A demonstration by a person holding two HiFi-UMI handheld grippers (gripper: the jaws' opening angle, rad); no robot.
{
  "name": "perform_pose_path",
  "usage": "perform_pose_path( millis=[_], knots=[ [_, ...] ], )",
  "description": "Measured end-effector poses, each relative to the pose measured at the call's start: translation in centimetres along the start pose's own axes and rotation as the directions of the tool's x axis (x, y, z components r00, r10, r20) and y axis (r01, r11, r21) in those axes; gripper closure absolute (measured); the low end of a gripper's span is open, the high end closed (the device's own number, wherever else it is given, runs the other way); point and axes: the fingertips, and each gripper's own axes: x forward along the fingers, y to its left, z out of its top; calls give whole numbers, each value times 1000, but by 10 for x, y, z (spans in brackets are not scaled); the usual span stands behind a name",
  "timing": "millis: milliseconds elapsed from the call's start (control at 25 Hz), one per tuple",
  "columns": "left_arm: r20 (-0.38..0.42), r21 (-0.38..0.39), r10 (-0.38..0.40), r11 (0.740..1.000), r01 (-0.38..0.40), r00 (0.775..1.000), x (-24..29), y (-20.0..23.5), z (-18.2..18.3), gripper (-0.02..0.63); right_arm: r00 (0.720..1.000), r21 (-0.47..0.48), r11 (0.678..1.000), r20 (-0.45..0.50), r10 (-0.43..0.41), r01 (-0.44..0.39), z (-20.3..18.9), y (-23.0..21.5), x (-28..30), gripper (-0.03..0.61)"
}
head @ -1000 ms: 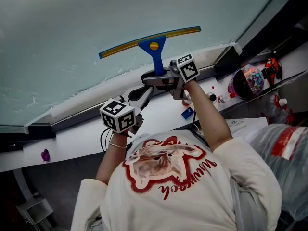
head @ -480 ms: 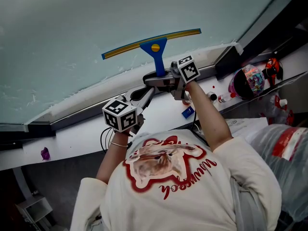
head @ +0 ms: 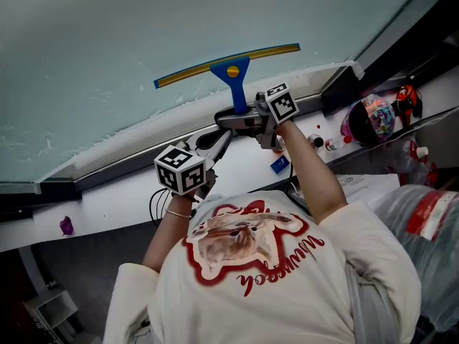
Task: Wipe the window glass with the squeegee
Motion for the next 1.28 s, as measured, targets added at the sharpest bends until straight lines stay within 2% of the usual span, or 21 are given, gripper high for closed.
perform_pose_path(
  millis=[1280],
  knots=[
    [-36,-44,-6,999,5,999,7,9,-25,612,1000,58,998,4,-10,10,-21,-21,-4,466]
  ],
)
